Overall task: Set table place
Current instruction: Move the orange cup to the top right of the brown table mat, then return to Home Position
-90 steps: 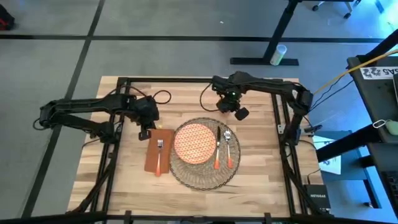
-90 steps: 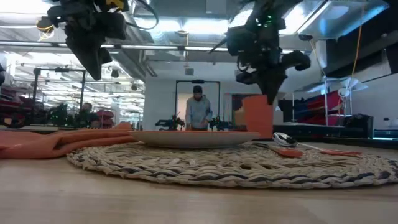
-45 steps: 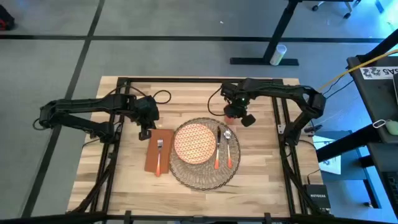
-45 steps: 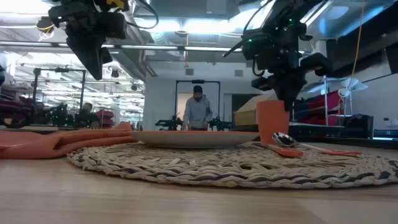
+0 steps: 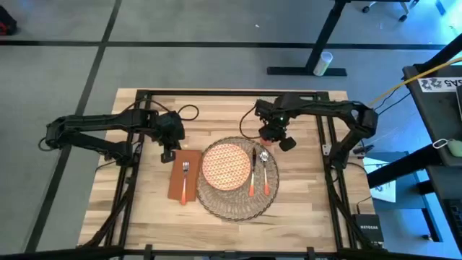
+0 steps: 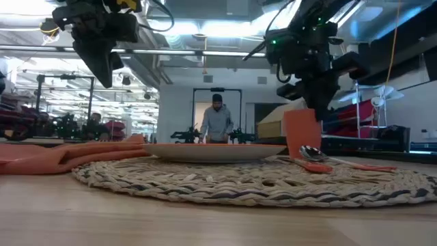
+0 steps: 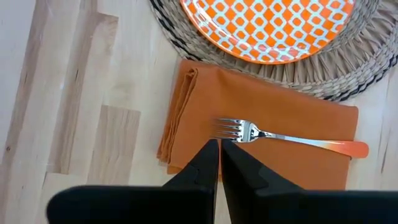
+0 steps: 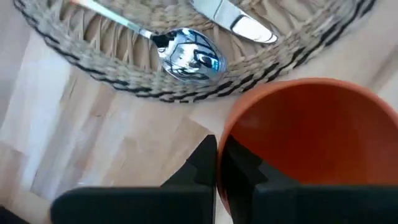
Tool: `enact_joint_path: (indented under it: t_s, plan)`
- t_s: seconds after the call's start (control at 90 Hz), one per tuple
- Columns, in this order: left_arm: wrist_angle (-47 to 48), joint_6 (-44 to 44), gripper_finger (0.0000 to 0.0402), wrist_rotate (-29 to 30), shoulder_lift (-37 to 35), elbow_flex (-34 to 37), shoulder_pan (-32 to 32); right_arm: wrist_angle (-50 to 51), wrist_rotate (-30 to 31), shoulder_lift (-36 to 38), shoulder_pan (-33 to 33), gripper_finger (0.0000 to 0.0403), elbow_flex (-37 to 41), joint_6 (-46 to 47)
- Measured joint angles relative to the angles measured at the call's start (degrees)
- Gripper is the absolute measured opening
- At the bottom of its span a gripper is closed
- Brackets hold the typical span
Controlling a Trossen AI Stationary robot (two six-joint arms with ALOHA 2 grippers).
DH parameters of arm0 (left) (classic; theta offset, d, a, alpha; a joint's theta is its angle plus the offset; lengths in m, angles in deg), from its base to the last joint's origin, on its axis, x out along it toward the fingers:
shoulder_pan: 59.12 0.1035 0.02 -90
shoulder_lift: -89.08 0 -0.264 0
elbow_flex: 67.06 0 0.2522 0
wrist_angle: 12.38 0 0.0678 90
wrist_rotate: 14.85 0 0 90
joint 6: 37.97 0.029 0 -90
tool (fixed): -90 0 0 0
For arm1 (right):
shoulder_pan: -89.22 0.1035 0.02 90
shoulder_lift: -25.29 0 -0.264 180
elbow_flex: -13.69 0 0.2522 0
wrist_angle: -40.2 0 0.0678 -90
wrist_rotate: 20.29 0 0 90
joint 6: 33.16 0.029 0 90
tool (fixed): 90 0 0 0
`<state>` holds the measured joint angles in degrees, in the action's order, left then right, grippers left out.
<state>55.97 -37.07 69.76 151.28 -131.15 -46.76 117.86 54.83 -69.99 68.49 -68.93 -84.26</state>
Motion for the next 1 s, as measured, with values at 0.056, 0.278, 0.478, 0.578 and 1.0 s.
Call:
enact_joint_path:
  t_s: [0.056,0.278,0.478,0.578,1.0]
  plan:
    - [0.0,0.0,0.0,0.0,0.0,0.0,0.0,0.1,-0.2,0.0,0.3,0.0,0.0,0.1]
    - [0.0,0.0,0.0,0.0,0.0,0.0,0.0,-0.9,1.4,0.0,0.1,0.0009,0.0,2.8]
    - [0.0,0.1,0.0,0.0,0.0,0.0,0.0,-1.3,3.3,-0.1,0.1,0.005,0.0,3.2]
    - [0.0,0.1,0.0,0.0,0.0,0.0,0.0,-1.2,3.3,-0.1,0.1,0.0077,0.0,3.3]
    - [0.0,0.0,0.0,-0.3,0.0,0.0,0.0,1.1,3.3,-0.1,0.1,0.0144,-0.4,3.3]
